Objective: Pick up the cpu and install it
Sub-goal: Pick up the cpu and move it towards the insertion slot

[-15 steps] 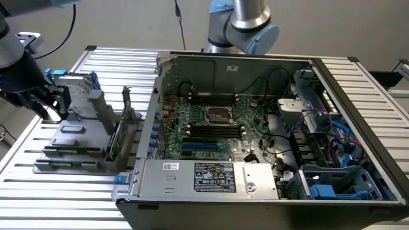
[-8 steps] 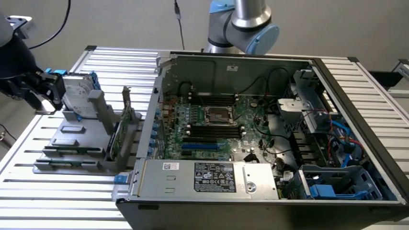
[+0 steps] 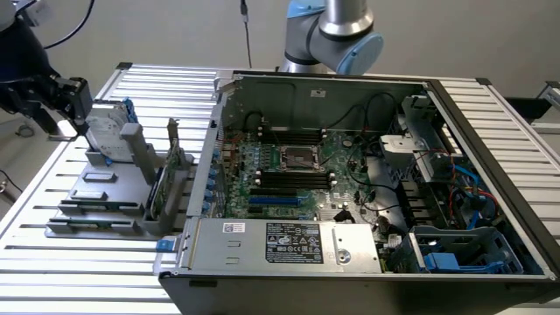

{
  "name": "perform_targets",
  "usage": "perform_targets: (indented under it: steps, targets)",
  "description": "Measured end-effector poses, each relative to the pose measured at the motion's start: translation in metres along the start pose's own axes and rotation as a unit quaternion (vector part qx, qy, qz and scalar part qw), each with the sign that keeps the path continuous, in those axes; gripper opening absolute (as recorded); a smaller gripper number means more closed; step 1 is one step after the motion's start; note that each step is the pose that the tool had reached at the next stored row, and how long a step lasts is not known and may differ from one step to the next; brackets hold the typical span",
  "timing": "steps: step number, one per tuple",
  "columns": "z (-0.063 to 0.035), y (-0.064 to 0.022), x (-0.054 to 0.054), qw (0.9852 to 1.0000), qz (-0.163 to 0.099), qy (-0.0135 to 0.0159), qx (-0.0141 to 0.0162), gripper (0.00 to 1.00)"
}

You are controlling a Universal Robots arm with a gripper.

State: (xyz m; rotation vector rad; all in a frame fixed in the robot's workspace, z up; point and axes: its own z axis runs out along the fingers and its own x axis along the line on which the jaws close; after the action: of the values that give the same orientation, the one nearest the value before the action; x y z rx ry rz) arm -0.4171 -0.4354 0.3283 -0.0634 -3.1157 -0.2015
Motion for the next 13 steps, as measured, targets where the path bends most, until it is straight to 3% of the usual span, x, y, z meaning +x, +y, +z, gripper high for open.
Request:
perform_targets:
  steps: [13]
  targets:
    - [-0.0476,0.0106,-0.051,1.0,0.0,0.0004,-0.0004,0.55]
